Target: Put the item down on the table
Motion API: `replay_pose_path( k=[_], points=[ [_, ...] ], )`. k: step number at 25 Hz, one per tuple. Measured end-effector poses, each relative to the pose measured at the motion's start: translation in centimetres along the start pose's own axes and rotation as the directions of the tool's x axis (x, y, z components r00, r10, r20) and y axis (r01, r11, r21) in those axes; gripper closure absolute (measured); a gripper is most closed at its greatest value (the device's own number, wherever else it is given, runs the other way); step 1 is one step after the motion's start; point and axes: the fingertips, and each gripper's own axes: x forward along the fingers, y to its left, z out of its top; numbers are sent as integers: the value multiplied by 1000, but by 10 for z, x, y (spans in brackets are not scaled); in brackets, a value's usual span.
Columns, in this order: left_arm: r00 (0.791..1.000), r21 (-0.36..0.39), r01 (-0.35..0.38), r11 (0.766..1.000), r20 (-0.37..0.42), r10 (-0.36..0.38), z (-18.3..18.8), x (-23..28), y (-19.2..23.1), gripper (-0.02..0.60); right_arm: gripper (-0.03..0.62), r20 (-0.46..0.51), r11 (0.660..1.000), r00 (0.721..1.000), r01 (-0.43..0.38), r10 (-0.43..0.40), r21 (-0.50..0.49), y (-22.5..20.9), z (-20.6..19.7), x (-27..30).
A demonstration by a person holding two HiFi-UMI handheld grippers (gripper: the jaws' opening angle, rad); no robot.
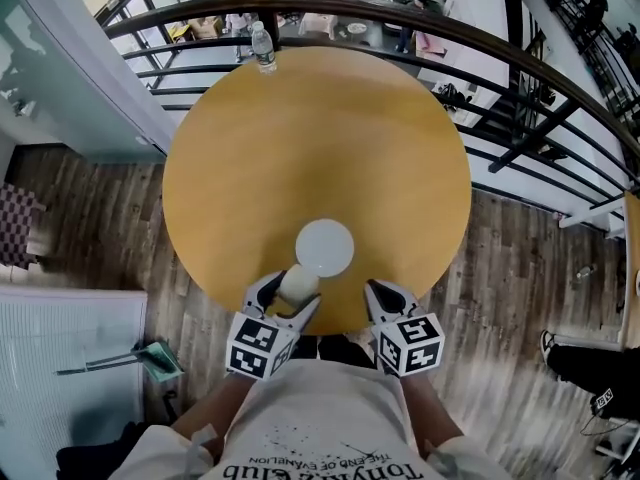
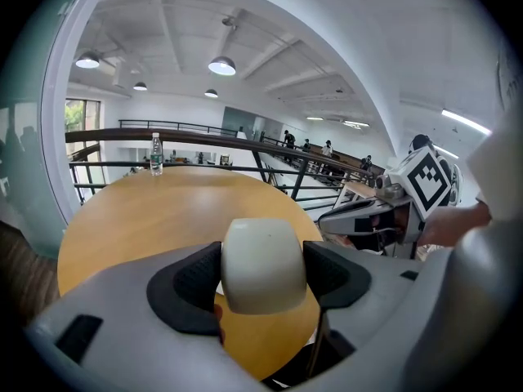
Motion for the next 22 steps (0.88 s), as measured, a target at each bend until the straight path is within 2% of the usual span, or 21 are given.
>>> replay_pose_path(
  k=[22],
  points=[
    [997,16,26,1000,-78,-25,-7,63,41,261,568,-54,999,998,29,-26,40,-16,-12,41]
  ],
)
